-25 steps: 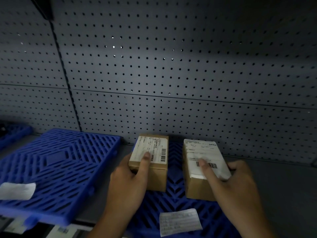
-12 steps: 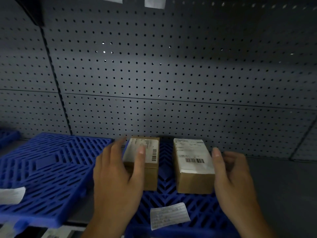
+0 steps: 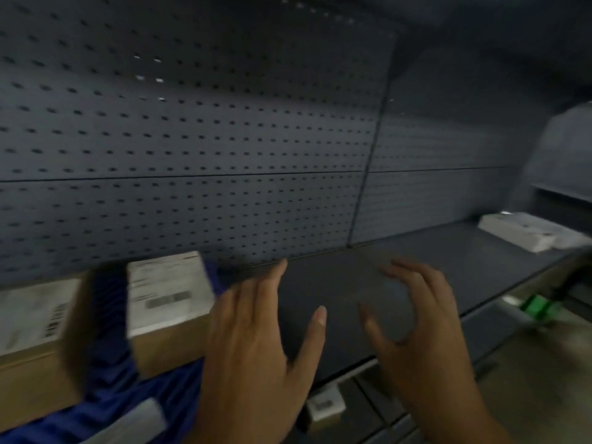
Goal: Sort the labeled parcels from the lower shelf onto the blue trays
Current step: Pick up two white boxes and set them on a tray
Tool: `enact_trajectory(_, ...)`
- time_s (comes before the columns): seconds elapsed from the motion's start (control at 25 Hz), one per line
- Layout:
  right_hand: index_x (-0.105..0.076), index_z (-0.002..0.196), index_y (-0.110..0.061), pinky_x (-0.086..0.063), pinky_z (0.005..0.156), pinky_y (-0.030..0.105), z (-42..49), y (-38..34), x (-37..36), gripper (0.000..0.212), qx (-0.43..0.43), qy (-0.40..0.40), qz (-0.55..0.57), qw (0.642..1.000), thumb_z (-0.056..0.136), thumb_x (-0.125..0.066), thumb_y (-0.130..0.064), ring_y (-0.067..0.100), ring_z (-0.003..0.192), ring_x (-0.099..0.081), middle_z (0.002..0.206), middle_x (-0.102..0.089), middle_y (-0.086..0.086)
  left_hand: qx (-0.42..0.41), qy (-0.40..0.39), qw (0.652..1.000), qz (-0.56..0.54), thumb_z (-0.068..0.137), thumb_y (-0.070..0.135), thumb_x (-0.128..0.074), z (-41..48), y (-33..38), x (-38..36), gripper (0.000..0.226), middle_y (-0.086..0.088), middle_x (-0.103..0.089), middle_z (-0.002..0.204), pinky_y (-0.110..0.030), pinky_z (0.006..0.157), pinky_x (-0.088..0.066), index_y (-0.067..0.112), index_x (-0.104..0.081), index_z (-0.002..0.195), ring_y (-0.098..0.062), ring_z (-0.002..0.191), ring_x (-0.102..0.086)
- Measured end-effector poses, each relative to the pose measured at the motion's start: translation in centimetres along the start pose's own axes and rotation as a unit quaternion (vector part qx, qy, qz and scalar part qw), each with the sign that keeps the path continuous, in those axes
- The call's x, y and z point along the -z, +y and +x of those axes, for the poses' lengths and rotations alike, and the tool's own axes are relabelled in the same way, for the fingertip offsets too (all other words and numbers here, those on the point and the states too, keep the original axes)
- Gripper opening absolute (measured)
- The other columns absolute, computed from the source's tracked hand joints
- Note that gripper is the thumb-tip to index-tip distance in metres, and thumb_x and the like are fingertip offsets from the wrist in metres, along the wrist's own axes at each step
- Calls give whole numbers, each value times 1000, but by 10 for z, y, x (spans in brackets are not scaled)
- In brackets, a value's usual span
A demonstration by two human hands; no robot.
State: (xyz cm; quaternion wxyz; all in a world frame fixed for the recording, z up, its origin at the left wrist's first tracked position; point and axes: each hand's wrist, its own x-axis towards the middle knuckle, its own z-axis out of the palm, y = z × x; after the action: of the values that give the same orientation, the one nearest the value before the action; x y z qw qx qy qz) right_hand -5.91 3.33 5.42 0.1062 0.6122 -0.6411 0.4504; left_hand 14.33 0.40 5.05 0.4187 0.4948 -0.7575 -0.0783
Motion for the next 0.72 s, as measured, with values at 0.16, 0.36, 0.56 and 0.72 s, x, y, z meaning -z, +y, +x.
enact_trajectory(0.16, -61, 122, -29, -47, 103, 46, 1, 73, 39, 47, -49, 29, -23, 998, 80, -73, -45, 14, 126, -50, 132, -51, -11, -39, -37, 998, -17, 88, 76, -38, 15, 53, -70, 72, 18, -62, 126, -31, 94, -37, 35, -45, 147, -11, 117, -57)
enact_trajectory(0.36, -59, 119, -36, -48, 101, 46, 30, 195, 87, 41, -90, 50, -33, 994, 81, -69, -47, 14, 124, -53, 130, -52, -14, -61, -56, 996, -20, 84, 72, -43, 52, 139, -180, 70, 16, -68, 120, -31, 85, -41, 31, -57, 140, -18, 106, -67)
enact_trajectory(0.56, -65, 114, -29, -52, 92, 46, 61, 317, 134, 39, -112, 47, -69, 990, 80, -79, -39, 19, 115, -59, 123, -58, -9, -34, -61, 994, -86, 77, 73, -45, 93, 222, -287, 69, 23, -65, 114, -26, 79, -40, 34, -64, 130, -17, 106, -66)
enact_trajectory(0.72, -65, 113, -30, -52, 94, 49, 94, 411, 146, 40, -148, 55, -70, 985, 77, -83, -32, 17, 117, -59, 122, -58, -11, -34, -103, 993, -55, 76, 78, -36, 132, 268, -368, 74, 16, -66, 121, -31, 88, -40, 37, -62, 132, -17, 114, -60)
